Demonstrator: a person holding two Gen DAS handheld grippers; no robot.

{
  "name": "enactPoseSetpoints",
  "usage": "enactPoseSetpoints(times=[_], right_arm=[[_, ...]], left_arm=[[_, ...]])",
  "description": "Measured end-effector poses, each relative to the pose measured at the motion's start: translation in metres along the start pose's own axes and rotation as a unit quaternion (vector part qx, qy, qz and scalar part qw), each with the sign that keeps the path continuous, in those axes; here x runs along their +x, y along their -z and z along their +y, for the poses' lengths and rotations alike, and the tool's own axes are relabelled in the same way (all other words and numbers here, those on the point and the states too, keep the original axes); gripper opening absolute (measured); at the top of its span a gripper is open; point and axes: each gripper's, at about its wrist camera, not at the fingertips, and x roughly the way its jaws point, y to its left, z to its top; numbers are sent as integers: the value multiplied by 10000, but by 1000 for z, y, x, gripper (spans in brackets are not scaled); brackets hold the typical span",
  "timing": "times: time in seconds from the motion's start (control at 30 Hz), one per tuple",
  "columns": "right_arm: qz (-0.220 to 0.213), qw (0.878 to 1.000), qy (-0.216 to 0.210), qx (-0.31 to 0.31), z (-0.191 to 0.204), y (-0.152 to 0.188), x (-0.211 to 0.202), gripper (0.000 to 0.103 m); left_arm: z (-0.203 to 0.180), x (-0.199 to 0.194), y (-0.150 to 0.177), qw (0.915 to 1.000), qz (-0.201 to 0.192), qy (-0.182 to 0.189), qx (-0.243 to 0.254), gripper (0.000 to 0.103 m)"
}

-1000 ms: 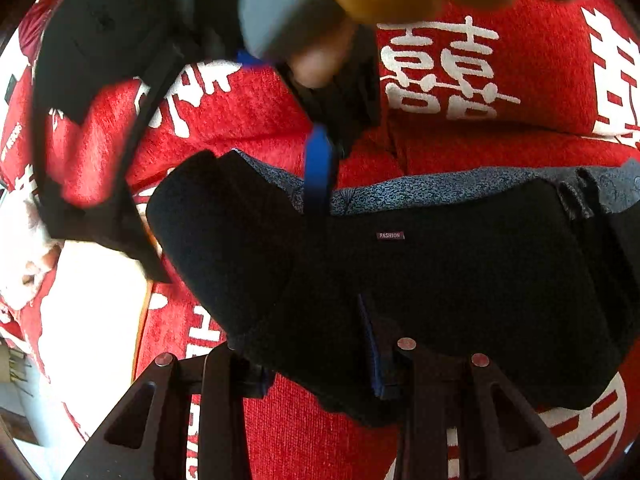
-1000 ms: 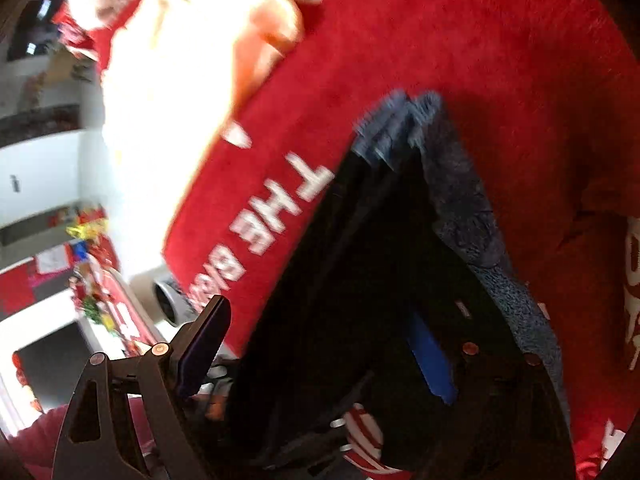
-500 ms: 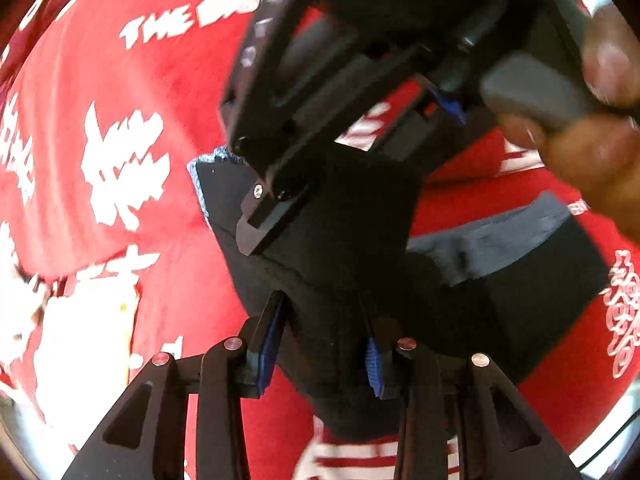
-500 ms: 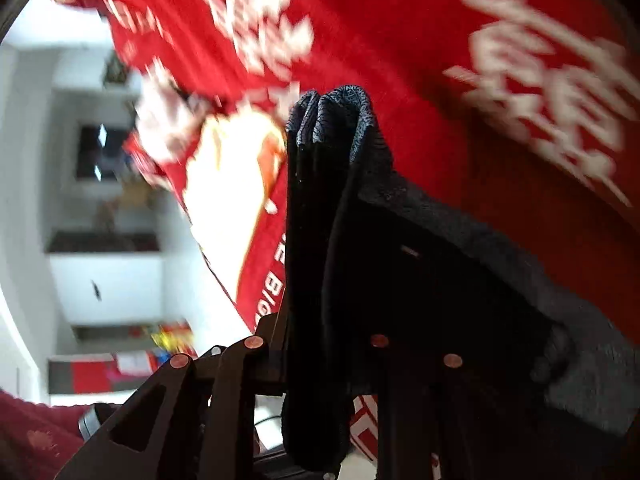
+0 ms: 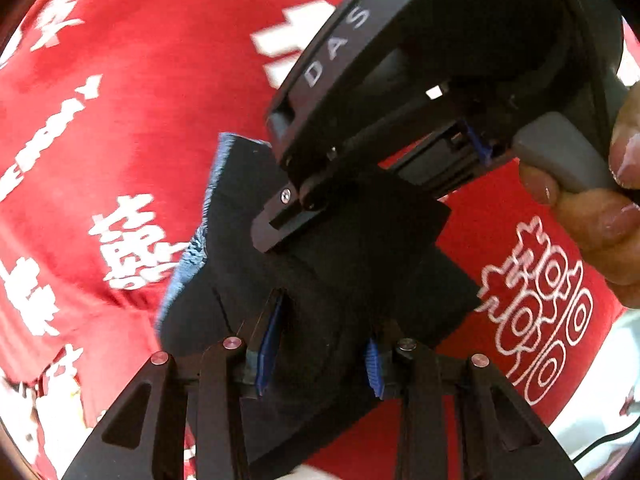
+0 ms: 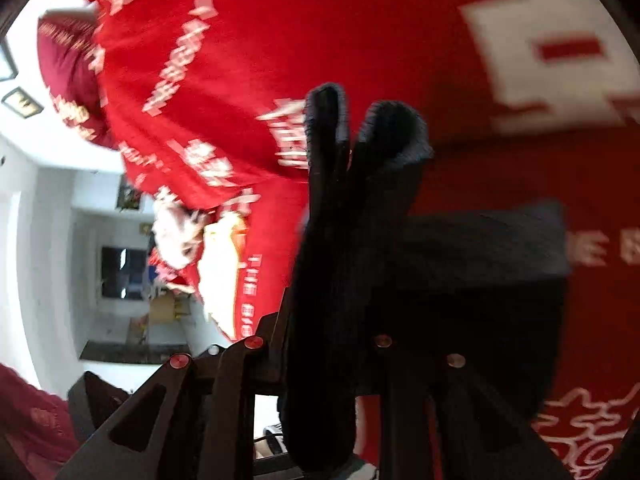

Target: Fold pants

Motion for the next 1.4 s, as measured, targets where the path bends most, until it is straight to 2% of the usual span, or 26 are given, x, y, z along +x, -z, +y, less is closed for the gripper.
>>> enactPoseSetpoints(times=[0.13,0.2,0.27,0.37,0.43,0.53,0.6,0.67,0.73,0.87,0.93,1.0,1.07,1.17,1.2,1.27,1.33,1.4], right_arm=[[24,9985,156,533,-62,8,2,23],[76,9974,242,681,-78,14,6,23],[133,9964,264,790,-89,13,14,23],[132,9970,235,726,-84,17,19,23],[160,9973,288,664,-83,20,23,24],[234,9973,500,476,-73,20,25,27],[252,9973,603,336,-68,22,22,28],[292,9960,809,241,-69,28,21,32],[279,9950,930,216,-66,31,17,32],[193,9921,1194,320,-71,42,-1,33],[82,9884,1478,332,-71,47,-14,33],[-101,9867,1606,217,-65,51,-27,33],[-228,9877,1548,3,-53,52,-34,33],[-167,9905,1333,-308,-32,49,-24,33],[-57,9905,1311,-411,-27,48,-14,33],[165,9892,1372,-489,-24,48,5,33],[403,9846,1612,-553,-28,51,25,33],[444,9814,1747,-658,-32,54,33,33]], left_arm=[[-38,38,1,9987,413,69,275,36],[-50,52,5,9975,591,-9,382,36],[-56,57,8,9969,633,-81,455,36],[-58,56,10,9962,652,-134,556,37],[-57,57,11,9952,789,-214,533,48],[-47,55,11,9947,1007,-96,206,60],[-35,49,14,9938,1105,-8,-75,73],[-23,39,21,9918,1209,125,-397,73],[-11,29,30,9889,1289,187,-713,73],[24,9,46,9842,1244,-167,-1247,73],[49,13,50,9782,1266,-412,-1593,73],[76,23,54,9651,1472,-613,-2079,73],[97,34,62,9494,1600,-696,-2613,73],[103,53,70,9379,1820,-689,-2872,74],[101,59,73,9339,1888,-753,-2942,83],[94,63,75,9298,1886,-890,-3032,89],[88,66,73,9311,1902,-956,-2962,91],[83,66,73,9335,1906,-1018,-2860,95]])
